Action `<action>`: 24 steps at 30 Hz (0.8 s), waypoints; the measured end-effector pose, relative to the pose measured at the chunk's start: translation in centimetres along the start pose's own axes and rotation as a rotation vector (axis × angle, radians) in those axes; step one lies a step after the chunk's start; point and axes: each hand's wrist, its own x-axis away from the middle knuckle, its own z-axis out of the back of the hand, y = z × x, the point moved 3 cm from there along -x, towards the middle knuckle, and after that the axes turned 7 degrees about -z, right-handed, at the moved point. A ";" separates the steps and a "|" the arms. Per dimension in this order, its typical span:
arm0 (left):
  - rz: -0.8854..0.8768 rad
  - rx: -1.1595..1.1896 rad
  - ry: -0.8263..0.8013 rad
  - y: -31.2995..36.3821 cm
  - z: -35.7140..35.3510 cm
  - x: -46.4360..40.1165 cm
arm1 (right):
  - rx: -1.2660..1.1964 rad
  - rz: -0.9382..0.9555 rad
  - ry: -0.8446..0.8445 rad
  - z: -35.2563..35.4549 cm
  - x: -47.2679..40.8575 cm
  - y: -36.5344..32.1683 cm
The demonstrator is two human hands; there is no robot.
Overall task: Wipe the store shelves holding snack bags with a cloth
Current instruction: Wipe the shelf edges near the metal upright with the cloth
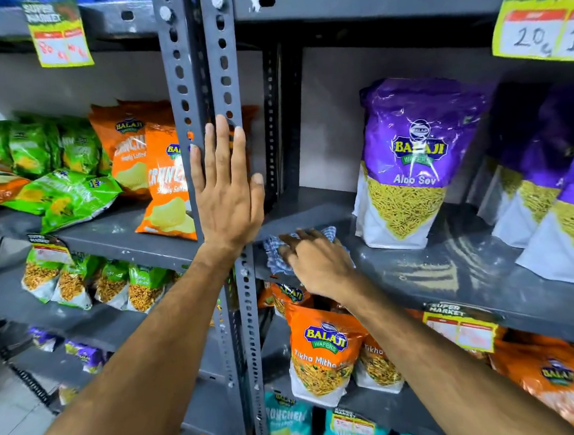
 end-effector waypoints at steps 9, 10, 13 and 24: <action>-0.005 0.005 0.040 -0.2 -0.6 0.0 | -0.146 -0.092 -0.020 2.3 -6.4 1.7; -0.002 0.005 0.045 -0.3 -0.7 0.1 | -0.136 -0.096 -0.027 2.5 -8.8 1.8; -0.006 0.008 0.048 -0.5 -0.8 0.1 | -0.140 -0.157 -0.056 2.7 -15.1 1.9; -0.033 0.005 0.086 -0.7 -1.5 0.3 | 0.111 -0.181 -0.236 -3.9 -23.6 4.2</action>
